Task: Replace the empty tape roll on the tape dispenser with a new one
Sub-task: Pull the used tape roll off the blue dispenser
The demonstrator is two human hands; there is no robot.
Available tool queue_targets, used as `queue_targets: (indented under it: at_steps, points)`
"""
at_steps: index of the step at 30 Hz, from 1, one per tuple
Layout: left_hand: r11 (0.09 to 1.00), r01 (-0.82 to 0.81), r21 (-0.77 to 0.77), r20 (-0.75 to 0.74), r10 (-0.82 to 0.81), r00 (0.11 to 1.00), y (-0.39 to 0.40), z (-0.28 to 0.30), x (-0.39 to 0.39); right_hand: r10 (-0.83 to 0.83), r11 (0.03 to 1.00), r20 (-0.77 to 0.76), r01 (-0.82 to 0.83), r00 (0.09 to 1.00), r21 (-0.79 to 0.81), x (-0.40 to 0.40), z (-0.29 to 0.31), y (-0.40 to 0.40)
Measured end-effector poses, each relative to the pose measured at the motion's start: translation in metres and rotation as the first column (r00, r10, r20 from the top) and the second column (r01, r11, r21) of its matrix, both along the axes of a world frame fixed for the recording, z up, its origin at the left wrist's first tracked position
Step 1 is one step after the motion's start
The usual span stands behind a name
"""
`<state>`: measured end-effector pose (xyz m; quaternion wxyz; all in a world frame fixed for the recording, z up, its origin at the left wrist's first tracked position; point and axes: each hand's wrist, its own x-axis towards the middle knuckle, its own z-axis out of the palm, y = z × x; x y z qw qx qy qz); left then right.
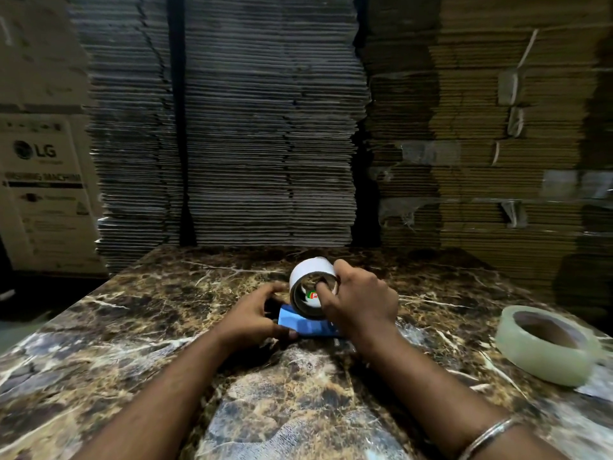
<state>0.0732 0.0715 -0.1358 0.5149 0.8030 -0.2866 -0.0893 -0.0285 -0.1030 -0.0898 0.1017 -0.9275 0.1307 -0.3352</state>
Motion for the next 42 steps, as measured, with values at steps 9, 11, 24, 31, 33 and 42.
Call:
queue_targets:
  at_steps: [9, 11, 24, 31, 33, 42]
  points:
    - [0.998, -0.056, -0.01, -0.129, 0.054, 0.99, -0.002, 0.005, -0.003, -0.104, 0.96, -0.106, 0.128, 0.989, 0.249, -0.003, 0.008, -0.01]
    - [0.998, -0.056, -0.001, -0.127, 0.056, 0.99, -0.002, 0.006, -0.005, -0.106, 0.949, -0.131, 0.14, 0.986, 0.283, -0.005, 0.011, -0.012]
    - [0.998, -0.06, 0.011, -0.132, 0.061, 0.989, -0.003, 0.011, -0.011, -0.111, 0.913, -0.29, 0.213, 0.951, 0.348, -0.006, 0.012, -0.021]
    - [0.998, 0.032, 0.052, -0.098, -0.027, 0.995, -0.001, 0.016, -0.018, -0.104, 0.904, -0.245, 0.194, 0.964, 0.382, -0.006, 0.006, -0.02]
    - [0.995, 0.048, 0.088, -0.075, -0.042, 0.996, 0.0, 0.018, -0.02, -0.087, 0.901, -0.233, 0.177, 0.969, 0.397, -0.006, 0.003, -0.02]
    - [0.96, 0.095, 0.265, 0.065, -0.116, 0.991, -0.001, 0.026, -0.03, 0.003, 0.851, -0.043, 0.02, 0.999, 0.525, 0.0, 0.0, -0.023]
